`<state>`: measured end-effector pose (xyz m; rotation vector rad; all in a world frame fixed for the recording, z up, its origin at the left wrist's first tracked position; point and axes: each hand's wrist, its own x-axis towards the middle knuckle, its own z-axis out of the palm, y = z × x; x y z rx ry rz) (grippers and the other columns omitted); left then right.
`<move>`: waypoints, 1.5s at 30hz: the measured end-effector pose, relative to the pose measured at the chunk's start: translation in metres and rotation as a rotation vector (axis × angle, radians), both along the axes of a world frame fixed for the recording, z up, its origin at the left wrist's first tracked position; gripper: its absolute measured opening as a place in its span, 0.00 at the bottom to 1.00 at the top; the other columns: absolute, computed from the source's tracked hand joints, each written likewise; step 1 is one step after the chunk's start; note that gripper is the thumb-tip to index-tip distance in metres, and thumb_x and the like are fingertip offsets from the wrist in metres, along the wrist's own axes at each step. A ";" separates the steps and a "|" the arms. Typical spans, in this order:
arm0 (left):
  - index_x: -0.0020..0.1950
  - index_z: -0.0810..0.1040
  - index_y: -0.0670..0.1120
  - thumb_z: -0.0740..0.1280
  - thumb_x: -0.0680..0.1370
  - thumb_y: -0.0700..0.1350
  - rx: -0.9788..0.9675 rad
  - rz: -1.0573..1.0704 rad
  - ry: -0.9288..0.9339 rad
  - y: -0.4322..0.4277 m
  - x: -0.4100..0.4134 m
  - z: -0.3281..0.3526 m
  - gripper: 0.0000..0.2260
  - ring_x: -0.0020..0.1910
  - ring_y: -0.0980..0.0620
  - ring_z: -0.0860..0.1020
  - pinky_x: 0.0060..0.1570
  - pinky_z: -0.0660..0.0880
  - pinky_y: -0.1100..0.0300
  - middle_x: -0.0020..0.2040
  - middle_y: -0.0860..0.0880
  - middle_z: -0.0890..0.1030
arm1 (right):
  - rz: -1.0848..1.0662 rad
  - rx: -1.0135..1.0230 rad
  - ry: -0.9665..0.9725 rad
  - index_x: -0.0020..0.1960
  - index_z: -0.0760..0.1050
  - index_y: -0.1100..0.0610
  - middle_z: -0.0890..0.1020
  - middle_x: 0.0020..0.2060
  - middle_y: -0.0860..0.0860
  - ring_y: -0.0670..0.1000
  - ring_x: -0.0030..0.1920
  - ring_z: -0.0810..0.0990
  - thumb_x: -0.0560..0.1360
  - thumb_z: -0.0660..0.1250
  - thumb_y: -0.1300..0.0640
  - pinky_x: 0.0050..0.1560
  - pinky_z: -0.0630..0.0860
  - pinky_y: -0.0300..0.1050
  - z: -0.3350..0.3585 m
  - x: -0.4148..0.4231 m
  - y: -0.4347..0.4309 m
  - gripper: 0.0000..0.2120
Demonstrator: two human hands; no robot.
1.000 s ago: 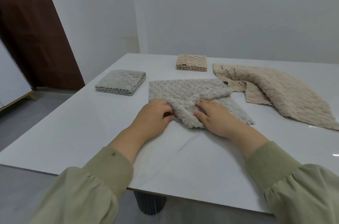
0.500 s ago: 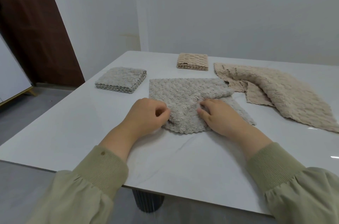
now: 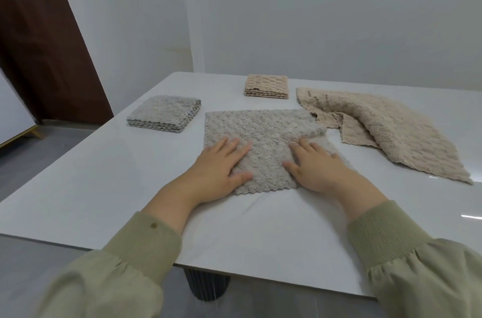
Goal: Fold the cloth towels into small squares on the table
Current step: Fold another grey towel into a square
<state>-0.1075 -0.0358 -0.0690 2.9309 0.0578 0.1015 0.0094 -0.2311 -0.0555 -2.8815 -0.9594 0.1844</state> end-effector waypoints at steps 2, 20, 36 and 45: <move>0.77 0.49 0.56 0.52 0.79 0.63 0.035 0.018 0.100 0.002 -0.002 -0.001 0.29 0.77 0.54 0.43 0.75 0.43 0.53 0.78 0.54 0.46 | -0.008 0.017 -0.001 0.73 0.60 0.53 0.64 0.73 0.52 0.54 0.72 0.62 0.79 0.54 0.41 0.69 0.63 0.58 0.006 0.003 -0.008 0.26; 0.49 0.81 0.47 0.62 0.78 0.44 -0.316 0.262 -0.479 0.014 0.018 0.025 0.08 0.54 0.53 0.74 0.52 0.66 0.62 0.49 0.53 0.80 | -0.185 0.182 -0.355 0.55 0.76 0.59 0.76 0.54 0.58 0.59 0.59 0.70 0.78 0.53 0.51 0.56 0.70 0.54 0.018 0.019 -0.002 0.17; 0.55 0.81 0.49 0.59 0.79 0.43 -0.297 0.485 -0.470 0.067 0.100 0.003 0.12 0.46 0.50 0.79 0.43 0.70 0.60 0.47 0.49 0.83 | -0.152 0.226 -0.113 0.29 0.62 0.57 0.65 0.24 0.52 0.52 0.25 0.64 0.73 0.61 0.60 0.27 0.60 0.39 0.017 0.130 0.057 0.15; 0.67 0.74 0.47 0.58 0.80 0.43 -0.147 0.417 -0.416 0.083 0.126 -0.004 0.16 0.63 0.46 0.70 0.57 0.68 0.55 0.60 0.46 0.79 | -0.109 0.358 -0.465 0.55 0.77 0.61 0.78 0.53 0.58 0.59 0.56 0.73 0.77 0.58 0.58 0.50 0.72 0.50 -0.012 0.141 0.056 0.13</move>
